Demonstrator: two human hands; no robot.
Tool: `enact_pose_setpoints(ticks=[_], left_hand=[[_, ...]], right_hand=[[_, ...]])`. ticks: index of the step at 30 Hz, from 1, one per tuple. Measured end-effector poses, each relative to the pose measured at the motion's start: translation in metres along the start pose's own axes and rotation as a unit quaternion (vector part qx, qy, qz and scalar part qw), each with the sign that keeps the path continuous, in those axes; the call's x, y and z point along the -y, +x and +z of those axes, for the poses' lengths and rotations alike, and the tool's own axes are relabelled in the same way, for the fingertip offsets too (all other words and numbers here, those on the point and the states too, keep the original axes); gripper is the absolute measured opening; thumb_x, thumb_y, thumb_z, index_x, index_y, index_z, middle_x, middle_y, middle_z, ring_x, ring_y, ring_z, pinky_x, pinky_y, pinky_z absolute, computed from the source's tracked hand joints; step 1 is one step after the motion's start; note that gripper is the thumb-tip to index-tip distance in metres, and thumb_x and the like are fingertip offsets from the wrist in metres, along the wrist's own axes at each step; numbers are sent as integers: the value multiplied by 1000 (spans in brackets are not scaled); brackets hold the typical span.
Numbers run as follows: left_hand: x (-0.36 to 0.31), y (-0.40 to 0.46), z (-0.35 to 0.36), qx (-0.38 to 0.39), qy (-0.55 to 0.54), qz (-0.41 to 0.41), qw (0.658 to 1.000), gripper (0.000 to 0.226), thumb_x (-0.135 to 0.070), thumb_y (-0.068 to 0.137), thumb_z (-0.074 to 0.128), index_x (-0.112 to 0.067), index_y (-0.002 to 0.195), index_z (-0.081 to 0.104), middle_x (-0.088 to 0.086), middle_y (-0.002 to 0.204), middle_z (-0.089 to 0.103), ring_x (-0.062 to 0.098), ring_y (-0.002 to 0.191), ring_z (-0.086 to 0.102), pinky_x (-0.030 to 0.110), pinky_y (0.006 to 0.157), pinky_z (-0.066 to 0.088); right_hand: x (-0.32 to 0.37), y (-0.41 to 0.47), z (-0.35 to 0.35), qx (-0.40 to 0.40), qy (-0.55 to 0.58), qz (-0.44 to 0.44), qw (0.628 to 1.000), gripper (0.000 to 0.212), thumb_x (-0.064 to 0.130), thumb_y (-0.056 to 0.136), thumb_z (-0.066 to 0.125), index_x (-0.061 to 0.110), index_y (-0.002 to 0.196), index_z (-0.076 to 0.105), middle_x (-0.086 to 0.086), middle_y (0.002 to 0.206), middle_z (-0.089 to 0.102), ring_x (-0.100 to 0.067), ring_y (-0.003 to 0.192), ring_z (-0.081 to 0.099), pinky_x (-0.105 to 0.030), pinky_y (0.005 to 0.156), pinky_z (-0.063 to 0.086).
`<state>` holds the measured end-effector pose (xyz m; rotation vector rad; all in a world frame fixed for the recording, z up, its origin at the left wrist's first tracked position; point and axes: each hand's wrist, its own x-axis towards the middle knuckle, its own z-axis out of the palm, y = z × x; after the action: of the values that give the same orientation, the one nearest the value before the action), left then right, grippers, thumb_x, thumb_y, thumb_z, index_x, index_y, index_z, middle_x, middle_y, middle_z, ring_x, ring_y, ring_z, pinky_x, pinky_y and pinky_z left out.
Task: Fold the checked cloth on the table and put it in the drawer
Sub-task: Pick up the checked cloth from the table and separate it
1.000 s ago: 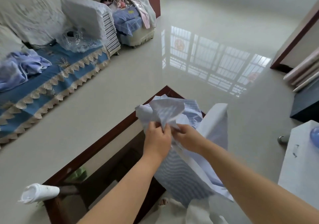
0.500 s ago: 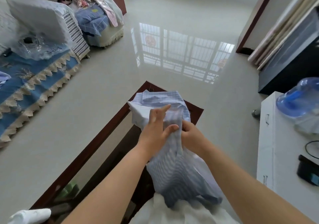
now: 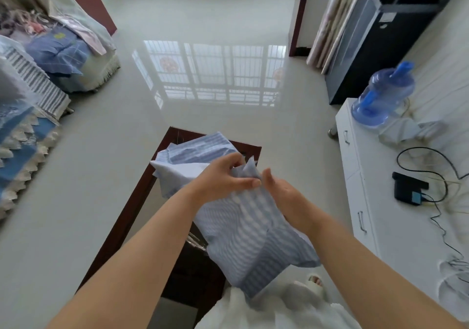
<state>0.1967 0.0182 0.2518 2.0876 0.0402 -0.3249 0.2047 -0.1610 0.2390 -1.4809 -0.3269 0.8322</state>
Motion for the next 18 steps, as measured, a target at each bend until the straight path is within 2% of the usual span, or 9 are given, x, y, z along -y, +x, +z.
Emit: enact_pose_setpoints(ticks=[1,3,5,8,10,12,16,18], left_hand=[[-7,4,5,4,-10,4,1000,37,-40,72,78,-19,73,48,-5,67,39,6,56,35,21,52,32],[-20,13,17,12,-44,3,999,32,-35,74,78,-19,70,51,-1,65,39,8,55,36,22,50,34],[-33,22,30,14,-61,7,998,27,-35,75,78,-14,74,61,4,66,45,13,59,41,26,54,37],[-56,36,58,-1,-58,0,998,22,-31,74,79,-14,75,66,6,68,51,15,64,45,34,62,39],[-76,44,85,-22,-57,4,998,18,-23,75,78,-9,76,66,9,74,62,12,69,54,32,67,46],[-100,52,114,-51,-52,17,997,17,-18,76,78,-8,74,64,7,71,61,9,67,50,24,65,42],[-142,73,172,-88,-83,31,992,24,-19,72,80,-26,63,59,-12,60,53,3,58,44,20,61,37],[-164,83,199,-95,-96,39,990,25,-19,71,81,-26,63,59,-15,56,54,3,57,46,21,60,38]], right_hand=[[0,-4,-5,-16,-30,-16,999,61,69,82,42,17,102,67,4,79,57,-16,70,52,-22,64,43],[-4,-12,-22,-57,-62,-41,996,59,59,83,57,2,98,62,-6,73,45,-22,65,35,-30,55,30],[-9,-24,-43,-94,-68,-37,993,38,36,90,59,-2,89,61,-10,71,47,-23,62,37,-35,55,31],[-12,-49,-76,-143,-73,-23,987,27,23,92,59,6,71,62,-8,64,50,-18,58,42,-31,55,35],[-14,-68,-98,-178,-76,-25,981,31,23,92,60,0,70,58,-7,62,46,-17,56,39,-29,52,31],[-14,-87,-122,-211,-85,-28,973,37,27,91,60,-6,75,56,-7,61,44,-17,55,37,-29,51,31],[-12,-126,-179,-271,-101,-37,957,39,33,89,62,-1,71,56,-3,59,44,-13,54,38,-28,52,33],[-10,-146,-208,-294,-119,-45,947,39,36,87,63,4,66,55,2,54,42,-7,49,35,-23,50,32]])
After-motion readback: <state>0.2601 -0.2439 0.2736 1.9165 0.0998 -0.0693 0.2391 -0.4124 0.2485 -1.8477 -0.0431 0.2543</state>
